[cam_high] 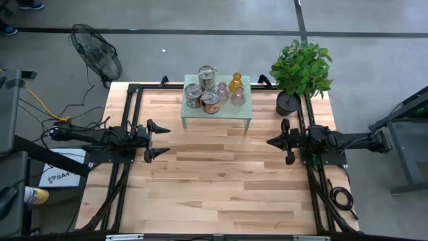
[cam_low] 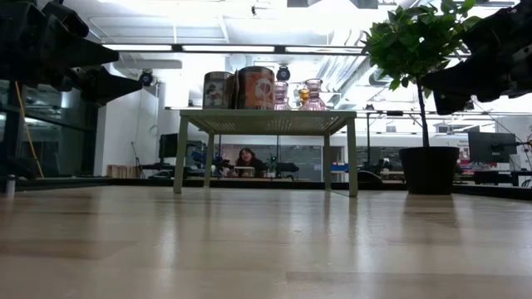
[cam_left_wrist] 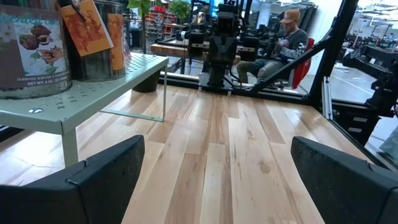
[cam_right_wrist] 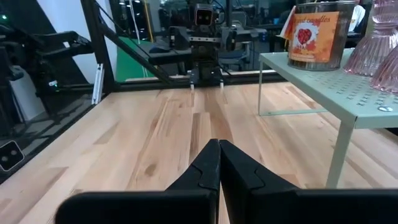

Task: Pick & Place candle stick holders
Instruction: Return to Home Position

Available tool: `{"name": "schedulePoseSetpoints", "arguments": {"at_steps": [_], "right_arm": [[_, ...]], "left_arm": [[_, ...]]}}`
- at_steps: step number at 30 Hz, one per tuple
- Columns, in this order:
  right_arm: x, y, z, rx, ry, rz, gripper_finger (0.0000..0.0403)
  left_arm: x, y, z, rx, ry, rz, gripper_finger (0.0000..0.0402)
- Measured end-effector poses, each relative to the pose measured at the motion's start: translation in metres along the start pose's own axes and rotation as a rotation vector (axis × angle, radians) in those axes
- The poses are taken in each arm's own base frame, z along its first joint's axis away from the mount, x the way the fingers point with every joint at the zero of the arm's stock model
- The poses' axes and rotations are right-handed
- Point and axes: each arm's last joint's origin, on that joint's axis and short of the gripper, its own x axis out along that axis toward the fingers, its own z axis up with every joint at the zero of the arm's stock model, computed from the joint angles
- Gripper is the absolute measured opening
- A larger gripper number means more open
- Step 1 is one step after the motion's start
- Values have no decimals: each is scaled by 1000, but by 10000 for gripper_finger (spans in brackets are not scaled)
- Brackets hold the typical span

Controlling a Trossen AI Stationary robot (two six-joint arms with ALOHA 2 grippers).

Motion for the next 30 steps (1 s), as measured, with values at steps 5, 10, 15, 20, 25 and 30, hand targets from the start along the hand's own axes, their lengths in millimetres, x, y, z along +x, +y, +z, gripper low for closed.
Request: {"name": "schedulePoseSetpoints", "arguments": {"at_steps": [5,10,15,20,25,30], "right_arm": [[1,0,-1,11,20,0,0],[1,0,-2,18,23,-3,0],[1,0,-2,3,24,-6,0],[1,0,-2,0,24,-8,0],[1,0,-1,0,13,-11,0],[1,0,0,0,10,-12,0]], "left_arm": [[0,0,0,0,0,0,399],[0,0,0,0,0,0,399],[0,0,0,0,0,0,399],[0,0,0,0,0,0,399],[0,0,0,0,0,0,399],[0,0,0,0,0,0,399]]}}
